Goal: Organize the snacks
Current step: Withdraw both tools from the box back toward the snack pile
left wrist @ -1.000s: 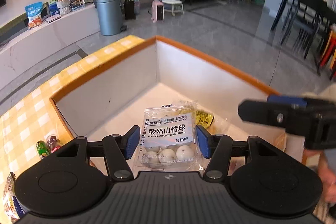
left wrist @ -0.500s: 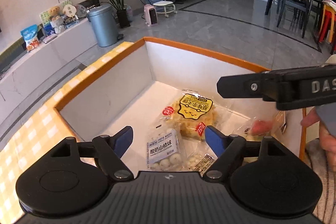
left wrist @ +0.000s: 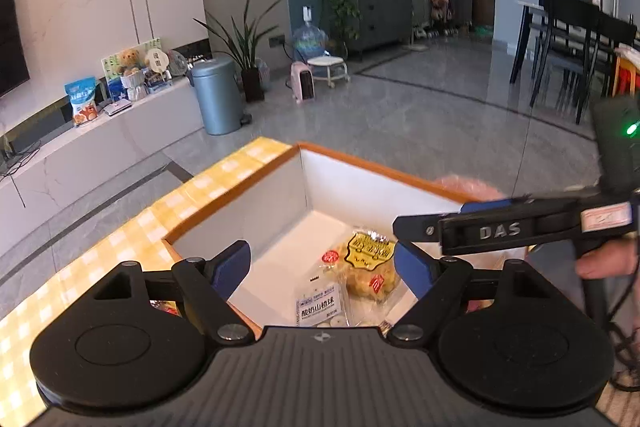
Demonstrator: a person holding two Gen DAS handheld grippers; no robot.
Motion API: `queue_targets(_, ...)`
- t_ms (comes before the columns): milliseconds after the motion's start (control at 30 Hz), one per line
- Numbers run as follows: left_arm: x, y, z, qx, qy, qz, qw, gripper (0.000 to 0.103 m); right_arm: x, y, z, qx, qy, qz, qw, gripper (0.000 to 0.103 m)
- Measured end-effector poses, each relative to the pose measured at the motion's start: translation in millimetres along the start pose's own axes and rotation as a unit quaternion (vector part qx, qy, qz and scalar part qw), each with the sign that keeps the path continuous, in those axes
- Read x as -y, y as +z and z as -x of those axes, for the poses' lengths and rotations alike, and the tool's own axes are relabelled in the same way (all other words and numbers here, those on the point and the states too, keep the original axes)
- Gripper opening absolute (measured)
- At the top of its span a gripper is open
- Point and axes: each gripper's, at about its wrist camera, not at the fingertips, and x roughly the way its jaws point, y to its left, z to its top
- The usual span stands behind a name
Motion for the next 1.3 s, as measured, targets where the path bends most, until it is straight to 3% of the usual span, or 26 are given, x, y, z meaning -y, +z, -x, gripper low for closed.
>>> queue_targets(133, -6, 0, 12, 0.009, 0.008, 0.022, 0.9997, 0.096, -7, 4, 5, 0.009, -0.009, 0.005, 1.000, 0.100)
queue_targets(300, -23, -4, 40, 0.024, 0.020, 0.057, 0.9979, 0.096, -35, 4, 39, 0.067, -0.033, 0.060, 0.995, 0.100)
queue_targets(567, -63, -19, 103, 0.059, 0.066, 0.131, 0.9874, 0.096, -100, 9, 78, 0.097, 0.024, 0.062, 0.993, 0.100)
queue_targets(700, -88, -36, 135, 0.076, 0.101, 0.176, 0.9761, 0.097, -140, 4, 77, 0.091, 0.049, 0.064, 0.993, 0.100)
queue_targets(900, -125, -75, 163, 0.077, 0.150, 0.255, 0.9521, 0.097, -202, -23, 53, 0.039, 0.083, 0.077, 0.993, 0.100)
queue_targets(1133, -169, -120, 159, 0.038, 0.189, 0.335, 0.9225, 0.097, -258, -72, 8, -0.013, 0.078, 0.136, 0.988, 0.100)
queue_targets(1300, -188, -148, 135, 0.000, 0.194, 0.359, 0.9132, 0.097, -278, -112, -21, -0.025, 0.052, 0.221, 0.974, 0.100)
